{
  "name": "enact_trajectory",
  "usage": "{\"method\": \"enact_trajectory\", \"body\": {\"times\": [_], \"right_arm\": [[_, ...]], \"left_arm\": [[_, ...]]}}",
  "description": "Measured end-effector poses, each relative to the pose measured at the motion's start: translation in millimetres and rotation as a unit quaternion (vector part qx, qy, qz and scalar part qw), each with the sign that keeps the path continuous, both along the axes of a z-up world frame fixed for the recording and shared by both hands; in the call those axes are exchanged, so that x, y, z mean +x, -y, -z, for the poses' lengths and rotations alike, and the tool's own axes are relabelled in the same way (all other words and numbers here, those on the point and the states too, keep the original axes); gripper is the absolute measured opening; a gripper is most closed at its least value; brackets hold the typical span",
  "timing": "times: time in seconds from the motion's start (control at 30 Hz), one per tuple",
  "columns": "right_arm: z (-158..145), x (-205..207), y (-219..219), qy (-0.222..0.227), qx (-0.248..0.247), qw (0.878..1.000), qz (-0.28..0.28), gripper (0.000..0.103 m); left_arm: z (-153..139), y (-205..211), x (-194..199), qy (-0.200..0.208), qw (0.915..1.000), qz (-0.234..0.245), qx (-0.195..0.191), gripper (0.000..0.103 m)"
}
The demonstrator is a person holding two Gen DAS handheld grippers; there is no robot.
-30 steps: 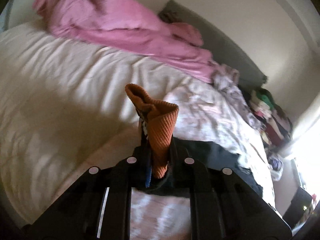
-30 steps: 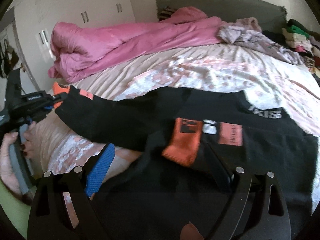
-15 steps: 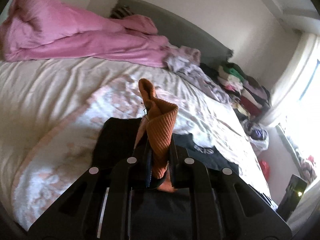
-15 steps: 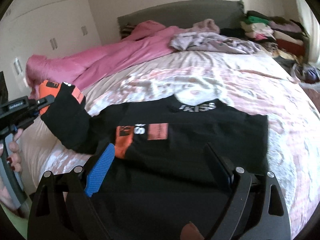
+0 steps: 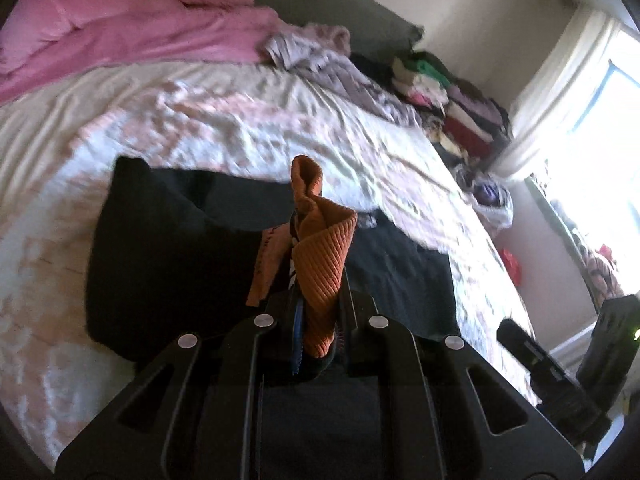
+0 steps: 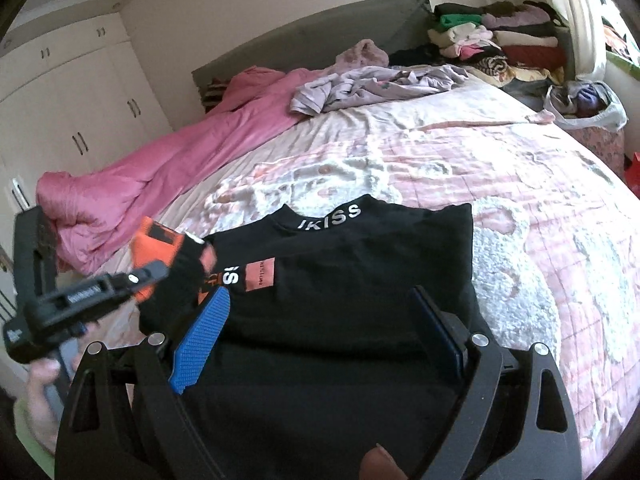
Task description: Fold small clothes
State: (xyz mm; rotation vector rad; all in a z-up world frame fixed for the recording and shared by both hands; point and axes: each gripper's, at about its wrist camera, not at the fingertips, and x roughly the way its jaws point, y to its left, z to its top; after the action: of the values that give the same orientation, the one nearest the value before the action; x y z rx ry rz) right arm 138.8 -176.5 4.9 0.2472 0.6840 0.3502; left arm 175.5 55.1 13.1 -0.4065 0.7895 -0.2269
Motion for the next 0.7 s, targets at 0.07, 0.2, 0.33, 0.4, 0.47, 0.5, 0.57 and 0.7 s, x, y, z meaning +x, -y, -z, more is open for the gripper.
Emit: {"method": "enact_trajectory", "body": {"times": [0.07, 0.2, 0.33, 0.4, 0.47, 0.5, 0.57, 0.7], "right_arm": [[2, 1, 0, -0.002, 0.001, 1.000, -0.001, 0.089], [5, 2, -3, -0.005, -0.001, 1.000, -0.004, 0.089], [10, 7, -10, -0.012, -0.003, 1.000, -0.010, 0.089], [15, 9, -16, -0.019, -0.004, 1.000, -0.017, 0.089], [19, 12, -23, -0.025, -0.004, 0.999, -0.025, 0.089], [22, 14, -28, -0.029, -0.005, 0.999, -0.029, 0.089], [27, 16, -35, -0.038, -0.008, 0.999, -0.038, 0.089], [43, 22, -49, -0.064, -0.017, 0.997, -0.048, 0.089]], "left_arm": [[11, 9, 5, -0.013, 0.9998, 0.017, 0.000, 0.008], [25, 14, 6, -0.031, 0.9983, 0.044, -0.023, 0.024], [22, 8, 0, -0.023, 0.9984, 0.042, -0.030, 0.035], [18, 3, -2, -0.018, 0.9986, 0.038, -0.033, 0.037], [12, -4, -4, -0.007, 0.9991, 0.029, -0.029, 0.038], [10, -8, -5, -0.003, 0.9990, 0.029, -0.034, 0.039], [6, -16, -8, 0.004, 0.9996, 0.014, -0.025, 0.039], [4, -27, -9, 0.004, 0.9994, -0.020, 0.027, 0.042]]}}
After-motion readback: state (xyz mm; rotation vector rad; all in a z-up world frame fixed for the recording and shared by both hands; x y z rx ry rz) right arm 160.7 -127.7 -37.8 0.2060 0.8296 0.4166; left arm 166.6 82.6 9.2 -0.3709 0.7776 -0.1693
